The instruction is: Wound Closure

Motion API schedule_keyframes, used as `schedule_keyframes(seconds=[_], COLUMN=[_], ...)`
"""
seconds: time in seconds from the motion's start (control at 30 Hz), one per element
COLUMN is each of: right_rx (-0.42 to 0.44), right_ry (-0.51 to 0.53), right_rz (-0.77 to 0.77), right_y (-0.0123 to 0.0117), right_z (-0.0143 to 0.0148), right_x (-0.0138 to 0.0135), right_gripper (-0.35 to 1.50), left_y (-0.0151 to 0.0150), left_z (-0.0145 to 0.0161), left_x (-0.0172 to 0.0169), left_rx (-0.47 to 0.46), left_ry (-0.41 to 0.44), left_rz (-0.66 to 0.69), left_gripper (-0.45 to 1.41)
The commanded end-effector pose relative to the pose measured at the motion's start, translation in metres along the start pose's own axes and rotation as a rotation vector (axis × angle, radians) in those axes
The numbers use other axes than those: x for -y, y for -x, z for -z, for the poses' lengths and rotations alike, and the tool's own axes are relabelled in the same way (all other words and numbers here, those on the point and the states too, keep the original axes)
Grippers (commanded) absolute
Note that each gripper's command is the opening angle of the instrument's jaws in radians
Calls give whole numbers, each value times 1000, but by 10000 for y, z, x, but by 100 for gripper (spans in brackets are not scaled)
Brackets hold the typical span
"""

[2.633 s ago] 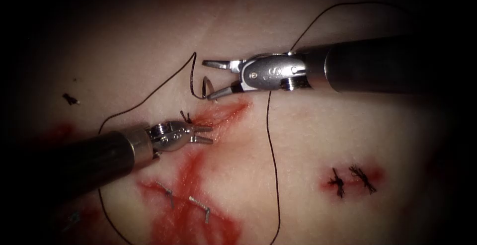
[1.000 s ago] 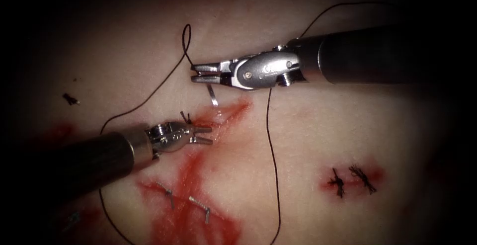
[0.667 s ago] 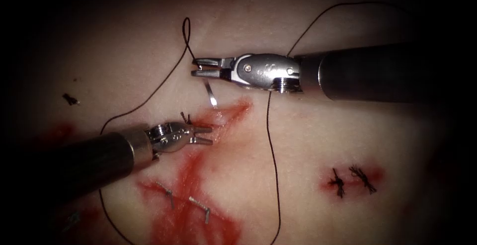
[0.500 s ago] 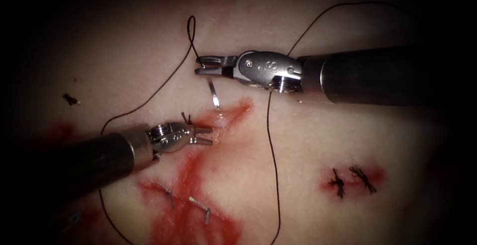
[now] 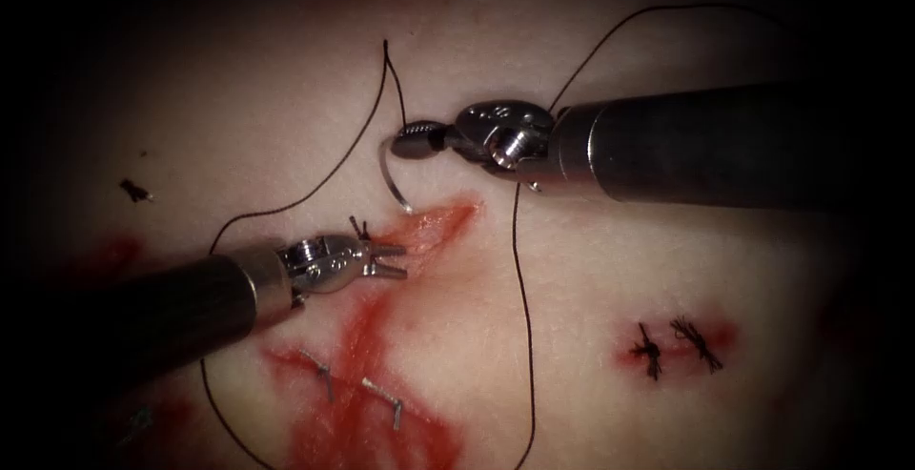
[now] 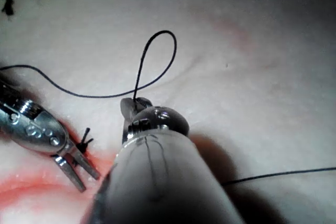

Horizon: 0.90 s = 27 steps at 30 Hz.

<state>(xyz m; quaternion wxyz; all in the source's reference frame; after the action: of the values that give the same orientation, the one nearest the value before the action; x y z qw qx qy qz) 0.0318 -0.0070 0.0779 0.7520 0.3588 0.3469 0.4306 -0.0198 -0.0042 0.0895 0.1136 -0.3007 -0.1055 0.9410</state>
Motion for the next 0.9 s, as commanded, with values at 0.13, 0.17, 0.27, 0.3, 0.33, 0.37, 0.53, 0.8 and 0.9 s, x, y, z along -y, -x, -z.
schedule_keyframes(seconds=[0.13, 0.17, 0.27, 0.3, 0.33, 0.37, 0.53, 0.8, 0.9], right_rx=[-32, -32, -48, -76, -134, -178, -310, -369, -393], right_ry=[-101, -101, -101, -63, 0, 21, -24, -13, -74], right_rz=[-155, -155, -193, -170, -46, 40, 326, 640, 763], right_y=[2, 2, 5, 3, -3, -8, -28, -35, -37], right_z=[-10, -10, -11, -10, -8, -4, 13, 16, 9], right_x=[-4, -4, -5, -5, -7, -8, -11, -9, -9], right_gripper=[-35, -35, -35, -35, -35, -35, 111, 148, 148], left_y=[-1, -1, -1, -1, -1, -1, -1, -1, -1], left_z=[-9, -9, -9, -9, -9, -9, -9, -9, -9], left_x=[2, 2, 2, 2, 2, 2, 1, 1, 1], left_rx=[-1, -1, -1, -1, -1, -1, -1, -1, 2], left_ry=[0, 0, 1, 1, 1, 0, 0, 0, 1], left_rz=[-1, -1, -1, -1, -1, -1, 0, 0, 0], left_gripper=[29, 29, 29, 29, 29, 29, 29, 27, 27])
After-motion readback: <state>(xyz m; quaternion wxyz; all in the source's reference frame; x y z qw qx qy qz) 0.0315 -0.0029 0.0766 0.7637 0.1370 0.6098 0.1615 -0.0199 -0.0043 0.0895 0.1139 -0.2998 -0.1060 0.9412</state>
